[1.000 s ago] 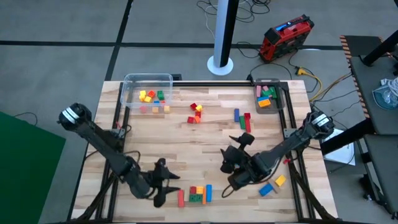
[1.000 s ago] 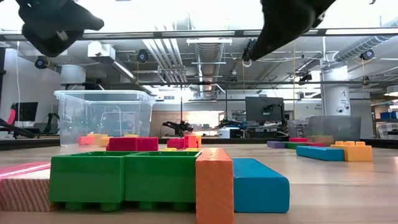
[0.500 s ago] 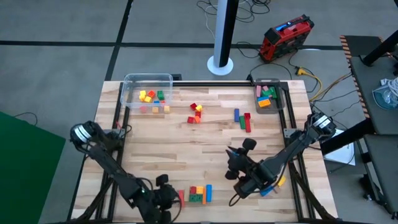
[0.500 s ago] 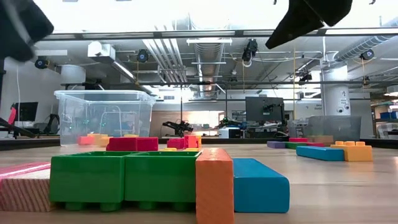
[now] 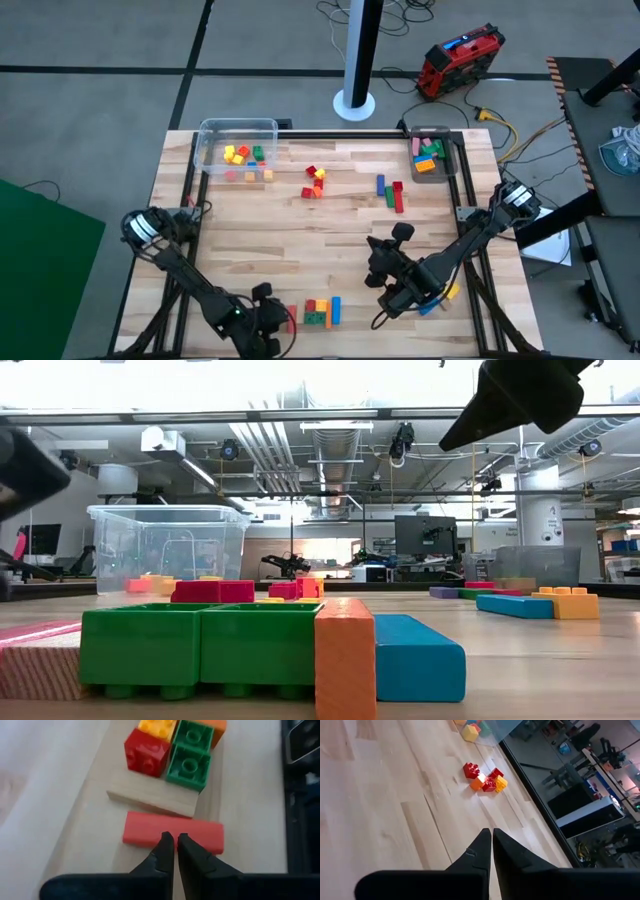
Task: Sort blocks by size
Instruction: Put the orange rectangular wooden block into the black bin
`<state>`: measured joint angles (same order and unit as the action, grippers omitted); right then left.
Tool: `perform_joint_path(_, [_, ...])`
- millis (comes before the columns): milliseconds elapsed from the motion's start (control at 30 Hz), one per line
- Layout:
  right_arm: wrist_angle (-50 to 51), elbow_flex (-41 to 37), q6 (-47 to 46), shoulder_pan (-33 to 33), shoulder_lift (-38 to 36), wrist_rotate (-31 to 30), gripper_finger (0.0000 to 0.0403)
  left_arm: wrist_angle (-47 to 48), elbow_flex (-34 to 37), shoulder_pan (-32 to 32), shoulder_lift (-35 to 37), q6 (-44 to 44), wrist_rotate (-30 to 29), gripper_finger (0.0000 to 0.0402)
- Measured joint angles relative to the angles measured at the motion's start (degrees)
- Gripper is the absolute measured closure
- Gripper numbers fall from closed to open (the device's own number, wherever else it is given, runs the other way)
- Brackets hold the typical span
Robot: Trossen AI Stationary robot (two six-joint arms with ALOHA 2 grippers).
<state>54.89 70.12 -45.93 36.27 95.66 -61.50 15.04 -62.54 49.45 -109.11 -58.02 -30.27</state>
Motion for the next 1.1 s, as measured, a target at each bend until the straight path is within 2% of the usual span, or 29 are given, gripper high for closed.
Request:
perform_joint_path(200, [0.0, -0.1, -0.1, 0.0, 0.0, 0.0, 0.0393, -0.5, -0.1, -0.2, -3.0, -1.2, 0.8, 0.0401])
perform_joint_path(433, [-0.2, -0.1, -0.1, 0.0, 0.0, 0.1, 0.039, -0.4, -0.2, -0.1, -3.4, -1.5, -0.7, 0.0401])
perform_joint_path(667, [-0.2, -0.1, -0.6, 0.0, 0.0, 0.1, 0.039, 5.9, -0.2, -0.2, -2.5, -4.4, -3.7, 0.0401])
perform_joint_path(867, [-0.3, -0.1, -0.5, 0.0, 0.0, 0.1, 0.039, 16.5, -4.2, 0.0, -0.4, -7.0, -3.8, 0.0402])
perform_joint_path(1100, [-0.3, -0.2, -0.5, 0.0, 0.0, 0.1, 0.039, 16.1, -8.8, 0.1, -0.1, -4.4, -4.6, 0.0402])
